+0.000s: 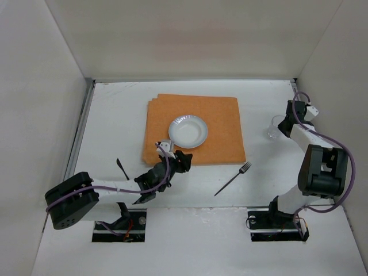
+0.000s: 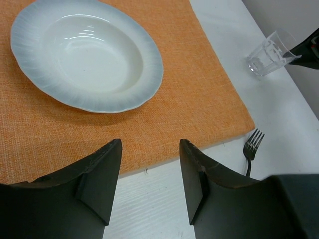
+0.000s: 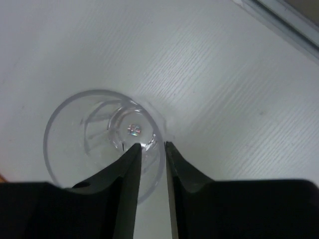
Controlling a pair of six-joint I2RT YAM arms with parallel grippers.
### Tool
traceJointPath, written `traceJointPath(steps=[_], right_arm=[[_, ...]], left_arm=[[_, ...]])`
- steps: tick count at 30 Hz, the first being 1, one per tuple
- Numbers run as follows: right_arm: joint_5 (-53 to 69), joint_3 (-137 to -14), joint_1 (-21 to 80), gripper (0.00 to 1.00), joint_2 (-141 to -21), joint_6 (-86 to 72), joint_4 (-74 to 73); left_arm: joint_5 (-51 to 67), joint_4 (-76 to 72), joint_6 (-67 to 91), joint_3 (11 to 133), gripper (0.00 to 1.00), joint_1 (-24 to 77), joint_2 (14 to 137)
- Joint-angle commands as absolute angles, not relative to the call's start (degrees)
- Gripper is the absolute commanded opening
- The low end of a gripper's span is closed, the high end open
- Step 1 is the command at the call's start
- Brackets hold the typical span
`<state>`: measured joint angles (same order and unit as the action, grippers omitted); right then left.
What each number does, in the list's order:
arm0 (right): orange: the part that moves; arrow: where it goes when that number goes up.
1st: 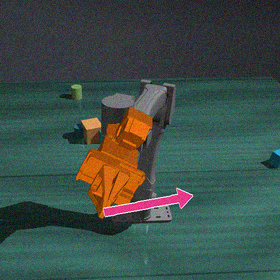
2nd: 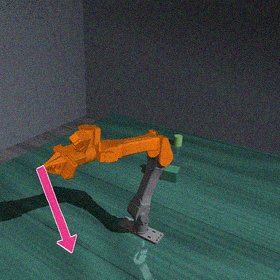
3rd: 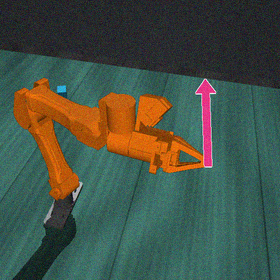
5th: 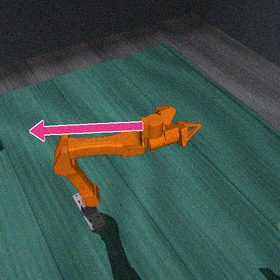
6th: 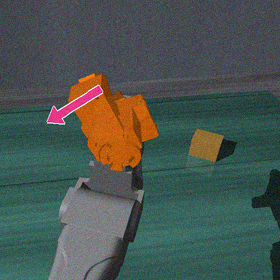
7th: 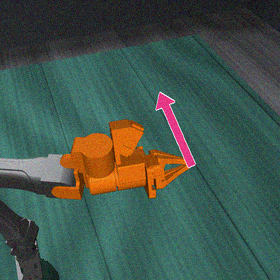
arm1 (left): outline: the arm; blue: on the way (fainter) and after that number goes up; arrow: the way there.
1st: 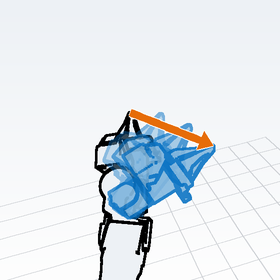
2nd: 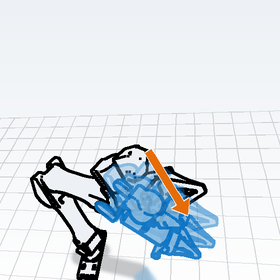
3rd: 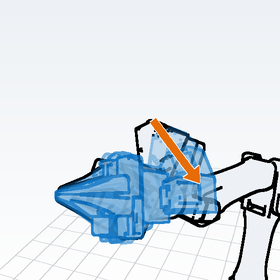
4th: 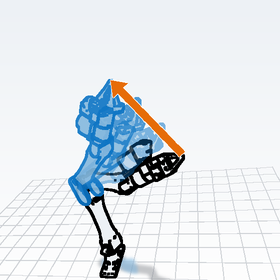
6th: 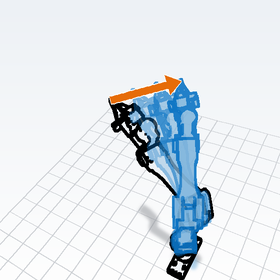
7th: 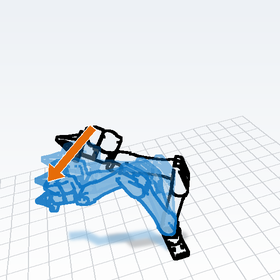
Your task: Set the dinner table for one person
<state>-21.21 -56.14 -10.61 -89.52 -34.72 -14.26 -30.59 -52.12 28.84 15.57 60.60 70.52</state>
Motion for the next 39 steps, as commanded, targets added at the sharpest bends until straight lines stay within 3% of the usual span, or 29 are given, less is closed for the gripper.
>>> traceJointPath(steps=[1, 4, 11, 18, 25, 39], right_arm=[[-20.83, -57.22, -11.82, 0.21, -89.21, -35.33, -11.25], [-23.01, -57.21, -11.65, 0.09, -85.97, -35.16, -11.25], [-25.23, -66.6, -1.83, 0.07, -81.2, -31.29, -15.55], [-23.2, -84.96, 12.24, 0.08, -97.0, -28.39, -19.85], [-20.74, -99.65, 17.53, 0.09, -110.55, -25.67, -24.51], [-21.18, -101.78, 19.2, 0.09, -118.47, -25.05, -25.93]], left_arm=[[-30.59, -56.52, 30.32, 14.77, 0.47, 59.81, 69.87], [-30.59, -56.69, 30.41, 14.77, 0.47, 59.46, 70.31], [-30.59, -56.6, 31.2, 14.94, 0.48, 58.93, 71.46], [-30.59, -56.34, 31.38, 14.68, 0.48, 58.49, 71.02], [-29.71, -56.08, 32.52, 14.41, 0.48, 57.88, 70.67], [-27.86, -55.37, 35.07, 14.41, 0.49, 56.38, 71.37]])
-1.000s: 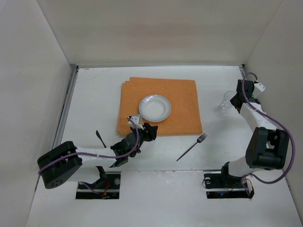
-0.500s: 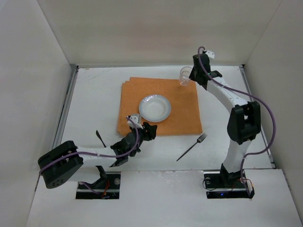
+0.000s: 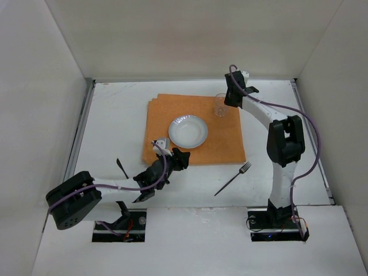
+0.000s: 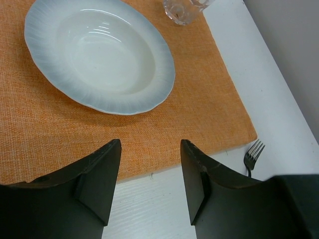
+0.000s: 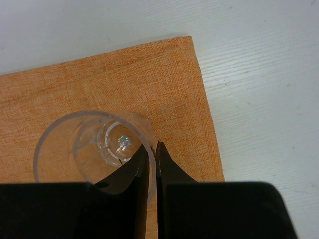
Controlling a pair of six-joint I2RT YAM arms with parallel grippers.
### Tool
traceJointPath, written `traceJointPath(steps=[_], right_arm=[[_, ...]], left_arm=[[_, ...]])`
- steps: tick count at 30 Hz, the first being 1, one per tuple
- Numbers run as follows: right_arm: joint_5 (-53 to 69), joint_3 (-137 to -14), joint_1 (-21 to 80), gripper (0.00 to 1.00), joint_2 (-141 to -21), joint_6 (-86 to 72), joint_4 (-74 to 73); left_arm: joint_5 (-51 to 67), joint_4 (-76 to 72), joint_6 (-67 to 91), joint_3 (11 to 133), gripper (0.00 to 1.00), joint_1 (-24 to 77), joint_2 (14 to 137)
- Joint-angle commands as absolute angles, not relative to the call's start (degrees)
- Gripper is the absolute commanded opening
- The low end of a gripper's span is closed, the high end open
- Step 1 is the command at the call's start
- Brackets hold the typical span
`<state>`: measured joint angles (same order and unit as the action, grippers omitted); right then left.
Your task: Set the dinner table for one person
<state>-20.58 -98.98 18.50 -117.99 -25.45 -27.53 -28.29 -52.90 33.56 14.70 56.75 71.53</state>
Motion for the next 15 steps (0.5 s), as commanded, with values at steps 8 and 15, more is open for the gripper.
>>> traceJointPath(steps=[8, 15], right_arm=[[-19.95, -100.11, 19.2, 0.29, -118.74, -25.75, -24.26], [-19.16, -95.2, 19.2, 0.53, -109.01, -26.28, -21.19]], left_arm=[[-26.81, -54.49, 35.07, 15.29, 0.48, 56.12, 72.68], [-25.23, -51.86, 33.05, 18.28, 0.47, 57.26, 74.87]])
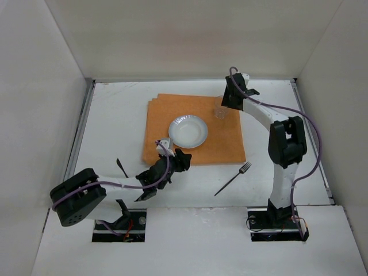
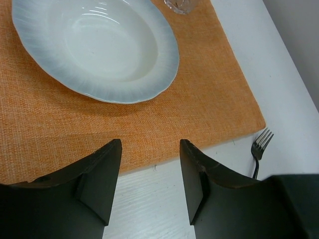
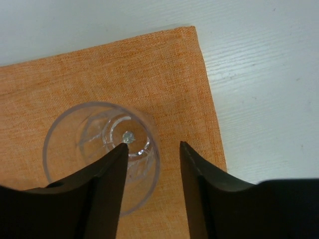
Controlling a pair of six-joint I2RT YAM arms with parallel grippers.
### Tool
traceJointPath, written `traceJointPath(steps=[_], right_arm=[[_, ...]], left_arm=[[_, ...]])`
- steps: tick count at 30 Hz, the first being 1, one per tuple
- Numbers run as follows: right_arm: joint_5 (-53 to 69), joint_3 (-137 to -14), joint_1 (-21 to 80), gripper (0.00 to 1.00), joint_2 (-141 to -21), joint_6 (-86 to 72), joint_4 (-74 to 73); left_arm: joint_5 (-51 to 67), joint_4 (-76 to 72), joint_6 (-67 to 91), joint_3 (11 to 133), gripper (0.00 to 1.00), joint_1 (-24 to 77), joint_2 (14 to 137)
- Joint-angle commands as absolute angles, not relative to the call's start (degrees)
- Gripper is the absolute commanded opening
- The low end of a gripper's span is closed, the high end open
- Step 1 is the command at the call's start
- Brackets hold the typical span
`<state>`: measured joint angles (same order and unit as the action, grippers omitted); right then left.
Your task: Set the dinner table for one person
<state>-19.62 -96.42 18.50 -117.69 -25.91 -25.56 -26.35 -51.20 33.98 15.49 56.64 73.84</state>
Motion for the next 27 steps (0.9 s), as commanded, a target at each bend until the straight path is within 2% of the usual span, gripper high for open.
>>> traceJointPath(steps=[1, 4, 6, 7, 9, 10, 12, 16, 17, 20, 27], right_arm=[[-18.9, -93.53, 19.2, 0.57, -106.03, -26.28, -20.49], [-19.86, -86.34, 18.41, 0.63, -96.8, -26.63, -17.07], [-20.82, -78.79, 16.4, 0.63, -89.77, -28.38, -12.77], [-21.09, -74.31, 15.35, 0.59, -86.17, -29.78, -10.13], [-21.09, -65.52, 13.23, 0.42, -79.66, -32.16, -5.03], [-20.83, -58.95, 11.92, 0.25, -75.54, -33.91, -0.66], [-19.78, -49.8, 9.98, 0.14, -70.25, -36.37, 5.76], [-17.5, -41.23, 6.2, 0.14, -65.75, -38.14, 9.23], [-17.06, -39.65, 5.24, 0.19, -64.7, -39.01, 9.49], [-15.91, -37.01, 5.05, 0.24, -62.67, -39.9, 11.07], [-11.09, -32.7, 2.07, 0.27, -60.38, -42.88, 14.24]], left_arm=[[-24.79, -51.68, 32.7, 18.72, 0.47, 57.61, 75.4], [-23.65, -51.5, 31.12, 20.3, 0.46, 59.45, 76.46], [-22.77, -51.24, 28.67, 22.23, 0.46, 61.55, 77.78], [-22.33, -50.54, 27.35, 23.45, 0.46, 63.04, 78.65], [-21.45, -48.18, 25.06, 26.44, 0.45, 65.77, 81.02], [-20.66, -46.34, 23.74, 28.46, 0.44, 67.35, 82.6], [-19.08, -42.47, 22.42, 31.62, 0.42, 70.16, 84.89], [-17.4, -36.4, 20.14, 36.9, 0.39, 75.44, 89.55], [-17.84, -32.82, 18.21, 39.79, 0.39, 77.63, 91.13], [-19.33, -28.57, 16.18, 43.85, 0.4, 80.46, 93.6], [-23.73, -24.26, 9.85, 49.83, 0.43, 82.75, 97.9]])
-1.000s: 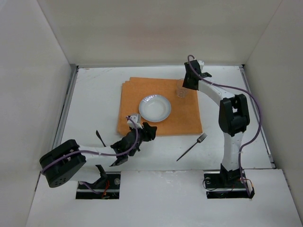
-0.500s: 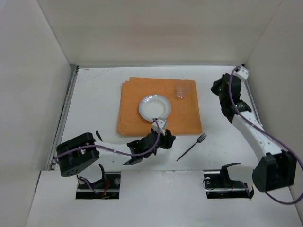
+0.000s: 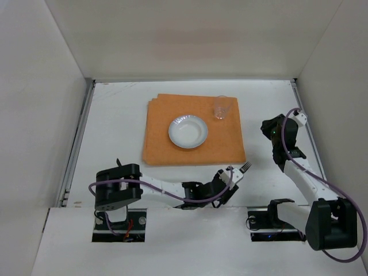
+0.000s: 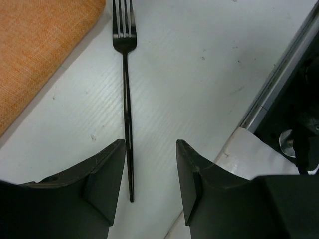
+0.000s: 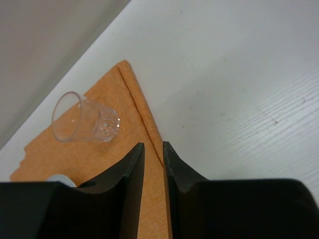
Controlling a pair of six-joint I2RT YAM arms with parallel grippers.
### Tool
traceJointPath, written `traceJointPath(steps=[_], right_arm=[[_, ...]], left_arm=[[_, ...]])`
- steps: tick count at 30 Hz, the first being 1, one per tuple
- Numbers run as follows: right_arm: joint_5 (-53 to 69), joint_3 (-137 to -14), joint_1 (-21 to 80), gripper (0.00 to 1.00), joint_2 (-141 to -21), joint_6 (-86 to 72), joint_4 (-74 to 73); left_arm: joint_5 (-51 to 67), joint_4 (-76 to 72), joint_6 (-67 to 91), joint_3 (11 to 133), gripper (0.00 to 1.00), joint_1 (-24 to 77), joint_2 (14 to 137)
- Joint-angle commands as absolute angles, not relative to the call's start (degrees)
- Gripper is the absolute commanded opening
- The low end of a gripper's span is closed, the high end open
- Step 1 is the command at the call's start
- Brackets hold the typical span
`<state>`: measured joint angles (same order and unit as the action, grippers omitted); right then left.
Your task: Set the dinner table for one person
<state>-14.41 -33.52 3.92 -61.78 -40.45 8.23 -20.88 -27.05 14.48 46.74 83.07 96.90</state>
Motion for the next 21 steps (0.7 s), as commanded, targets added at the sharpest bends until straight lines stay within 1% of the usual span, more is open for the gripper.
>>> traceJointPath(steps=[1, 8, 16, 21], right_arm=[[-10.29, -32.09, 1.54, 0.28, -59.86, -43.41, 14.76], [-7.3, -30.67, 0.57, 0.39, -58.27, -43.94, 15.91], [-5.19, -30.59, 0.57, 0.39, -58.8, -44.21, 16.35], [-5.19, -30.5, 0.57, 0.39, -58.36, -44.3, 16.35]], left_arm=[[-23.9, -23.82, 8.71, 50.62, 0.43, 82.75, 98.87], [-25.32, -23.73, 6.59, 54.22, 0.43, 82.92, 103.62], [-24.44, -24.34, 6.94, 54.93, 0.4, 81.96, 105.82], [-21.63, -24.44, 6.68, 56.25, 0.36, 81.08, 108.1]])
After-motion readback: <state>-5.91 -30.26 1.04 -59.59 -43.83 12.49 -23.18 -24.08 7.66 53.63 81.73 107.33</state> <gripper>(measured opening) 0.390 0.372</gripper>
